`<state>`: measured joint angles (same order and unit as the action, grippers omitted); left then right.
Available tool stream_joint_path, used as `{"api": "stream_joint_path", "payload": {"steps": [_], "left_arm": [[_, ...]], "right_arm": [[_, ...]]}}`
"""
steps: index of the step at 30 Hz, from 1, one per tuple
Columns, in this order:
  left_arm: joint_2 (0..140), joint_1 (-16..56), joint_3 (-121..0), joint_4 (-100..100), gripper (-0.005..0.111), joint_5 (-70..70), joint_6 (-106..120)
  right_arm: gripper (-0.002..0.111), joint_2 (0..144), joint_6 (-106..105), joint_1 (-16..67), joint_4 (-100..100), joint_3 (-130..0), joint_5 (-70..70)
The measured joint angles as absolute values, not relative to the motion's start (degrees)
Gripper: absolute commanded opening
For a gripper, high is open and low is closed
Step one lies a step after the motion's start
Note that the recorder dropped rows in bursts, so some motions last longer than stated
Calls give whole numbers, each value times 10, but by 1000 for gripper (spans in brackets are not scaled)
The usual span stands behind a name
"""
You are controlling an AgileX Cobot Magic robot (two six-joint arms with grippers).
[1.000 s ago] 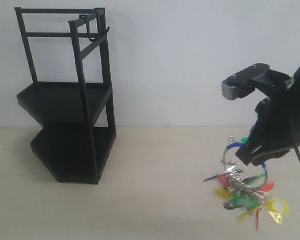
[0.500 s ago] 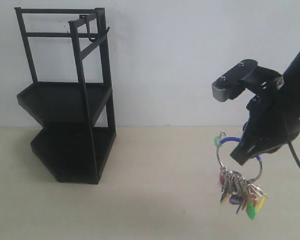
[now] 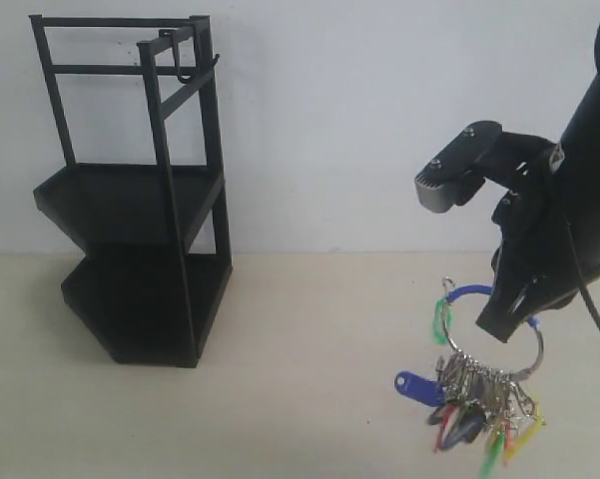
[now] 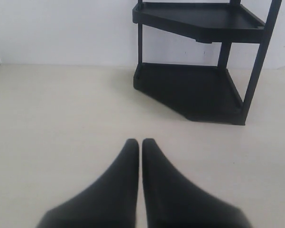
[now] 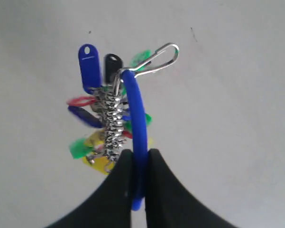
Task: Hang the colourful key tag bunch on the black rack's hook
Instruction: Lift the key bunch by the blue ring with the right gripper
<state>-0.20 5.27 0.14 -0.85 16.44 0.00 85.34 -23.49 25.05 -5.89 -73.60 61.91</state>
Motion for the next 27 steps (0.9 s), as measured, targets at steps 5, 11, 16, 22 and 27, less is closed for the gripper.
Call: {"api": "stream_joint_path", "payload": {"steps": [5, 11, 16, 22, 27], "left_arm": [[-2, 53, 1, -9, 4, 164, 0], [-2, 53, 1, -9, 4, 164, 0], [-2, 53, 1, -9, 4, 164, 0], [-2, 53, 1, -9, 4, 164, 0], [-2, 53, 1, -9, 4, 164, 0]], "right_arm": [[0, 853, -210, 252, -100, -753, 645], [0, 853, -181, 256, -101, -753, 651], [0, 853, -274, 254, -17, -753, 649], [0, 853, -296, 252, -4, -753, 610], [0, 853, -233, 254, -31, -753, 569]]}}
